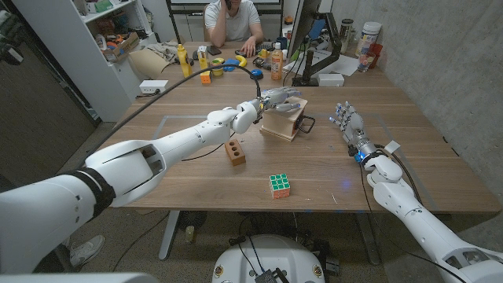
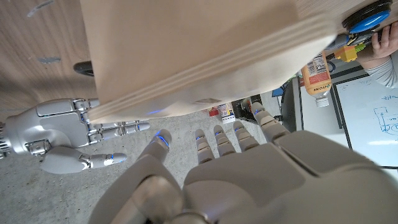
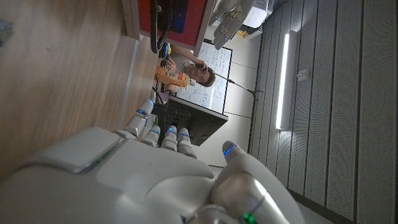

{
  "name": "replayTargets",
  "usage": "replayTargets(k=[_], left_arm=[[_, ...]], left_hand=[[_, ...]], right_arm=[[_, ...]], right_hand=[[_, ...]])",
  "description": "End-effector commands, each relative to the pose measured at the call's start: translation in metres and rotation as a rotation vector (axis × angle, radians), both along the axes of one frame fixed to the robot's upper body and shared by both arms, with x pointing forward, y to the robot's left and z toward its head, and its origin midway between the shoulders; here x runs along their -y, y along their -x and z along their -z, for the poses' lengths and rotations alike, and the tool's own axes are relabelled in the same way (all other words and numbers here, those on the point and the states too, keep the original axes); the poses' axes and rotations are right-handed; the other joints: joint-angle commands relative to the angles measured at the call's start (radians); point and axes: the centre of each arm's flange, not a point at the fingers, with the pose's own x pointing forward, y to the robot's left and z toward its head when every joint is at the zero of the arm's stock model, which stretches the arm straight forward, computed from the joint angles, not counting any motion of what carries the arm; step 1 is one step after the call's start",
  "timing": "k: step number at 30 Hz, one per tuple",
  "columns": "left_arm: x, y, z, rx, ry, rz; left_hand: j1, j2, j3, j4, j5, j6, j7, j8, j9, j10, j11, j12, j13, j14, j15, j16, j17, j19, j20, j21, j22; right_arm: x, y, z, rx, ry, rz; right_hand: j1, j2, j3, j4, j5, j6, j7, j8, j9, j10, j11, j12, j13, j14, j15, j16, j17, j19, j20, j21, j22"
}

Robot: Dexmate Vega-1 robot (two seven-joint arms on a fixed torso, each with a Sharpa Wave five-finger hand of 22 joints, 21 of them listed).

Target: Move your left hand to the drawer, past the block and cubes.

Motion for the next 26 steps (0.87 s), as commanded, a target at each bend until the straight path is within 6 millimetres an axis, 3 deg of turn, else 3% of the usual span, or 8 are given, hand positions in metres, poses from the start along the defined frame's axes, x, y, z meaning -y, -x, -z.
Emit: replayTargets(k=[1,26], left_arm=[[-0.0019,-0.0011,-0.0018,-0.001,-0.001,-0.001],[-0.0013,-0.0033,-0.0014,-0.001,-0.013,0.001]], left_hand=[[-0.007,0.001,-0.005,0.002,0.006,-0.007,-0.005,-0.004,0.003,-0.006,-0.003,0.001,0.003,-0.006,-0.023,0.008,0.004,-0.010,0.003,-0.001,0.004],[-0.020,0.006,-0.011,0.010,0.007,-0.009,-0.005,-0.003,0.004,-0.009,-0.003,0.001,0.003,-0.010,-0.026,0.010,0.005,-0.012,0.002,-0.001,0.005]], right_arm=[[-0.0014,-0.0015,-0.0011,-0.001,0.004,-0.001],[-0.0018,-0.0024,-0.0015,-0.003,0.002,-0.001]], right_hand=[[0.003,0.073,-0.002,-0.002,0.004,0.003,-0.003,0.006,0.005,0.002,-0.001,0.005,0.002,0.003,-0.057,-0.003,0.002,-0.063,-0.074,-0.004,0.005],[0.003,0.073,-0.004,-0.002,0.004,0.002,-0.004,0.006,0.005,0.003,0.001,0.005,0.002,0.004,-0.055,-0.004,0.002,-0.061,-0.074,-0.011,0.005]])
